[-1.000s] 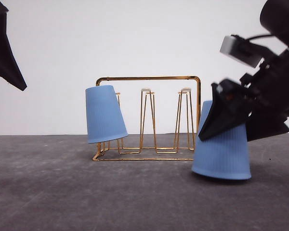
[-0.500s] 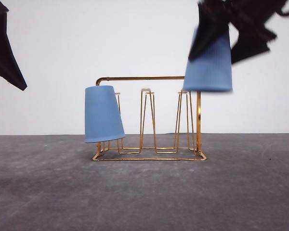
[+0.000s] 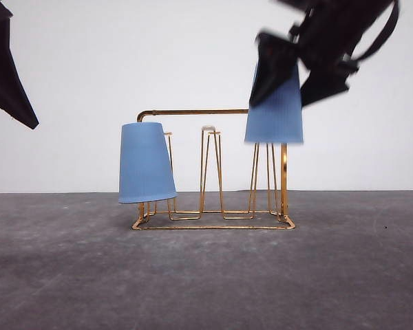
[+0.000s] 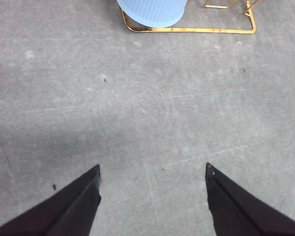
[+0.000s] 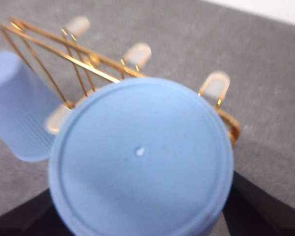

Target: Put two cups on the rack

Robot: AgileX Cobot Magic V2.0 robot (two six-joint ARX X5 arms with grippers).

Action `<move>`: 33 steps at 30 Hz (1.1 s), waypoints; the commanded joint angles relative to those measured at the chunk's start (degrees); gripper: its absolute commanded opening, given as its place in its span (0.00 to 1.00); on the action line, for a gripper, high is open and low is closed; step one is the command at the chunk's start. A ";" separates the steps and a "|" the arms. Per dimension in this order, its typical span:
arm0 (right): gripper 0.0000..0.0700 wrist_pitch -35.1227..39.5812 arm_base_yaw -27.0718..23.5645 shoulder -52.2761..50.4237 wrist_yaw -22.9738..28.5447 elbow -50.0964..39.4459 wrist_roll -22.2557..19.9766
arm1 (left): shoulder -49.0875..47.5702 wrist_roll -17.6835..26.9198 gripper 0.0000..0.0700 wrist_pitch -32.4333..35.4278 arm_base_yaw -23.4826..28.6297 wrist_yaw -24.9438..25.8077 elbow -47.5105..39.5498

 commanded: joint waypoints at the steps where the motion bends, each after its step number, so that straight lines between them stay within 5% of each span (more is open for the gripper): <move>1: 0.44 1.38 0.28 2.60 0.12 0.70 -0.45 | 0.33 -0.10 0.55 0.31 -0.22 -0.48 0.46; 5: 0.48 2.69 0.28 6.89 0.34 0.70 -0.46 | 0.33 -0.11 0.55 0.32 -0.22 -1.29 0.46; 15: 0.81 2.04 0.38 9.18 -0.07 0.74 0.83 | 0.33 -0.13 0.56 0.28 -0.22 -1.39 0.46; 19: 0.81 -3.43 0.17 6.09 -0.09 2.41 2.92 | 0.33 -0.11 0.56 0.23 -0.22 -1.38 0.46; 29: 0.76 -32.89 -0.13 -3.84 -0.60 8.74 3.89 | 0.33 -0.05 0.56 0.21 -0.22 -1.39 0.46; 33: 0.72 -35.17 -0.09 -8.81 -0.60 5.09 3.87 | 0.33 0.19 0.56 0.20 -0.22 -1.38 0.46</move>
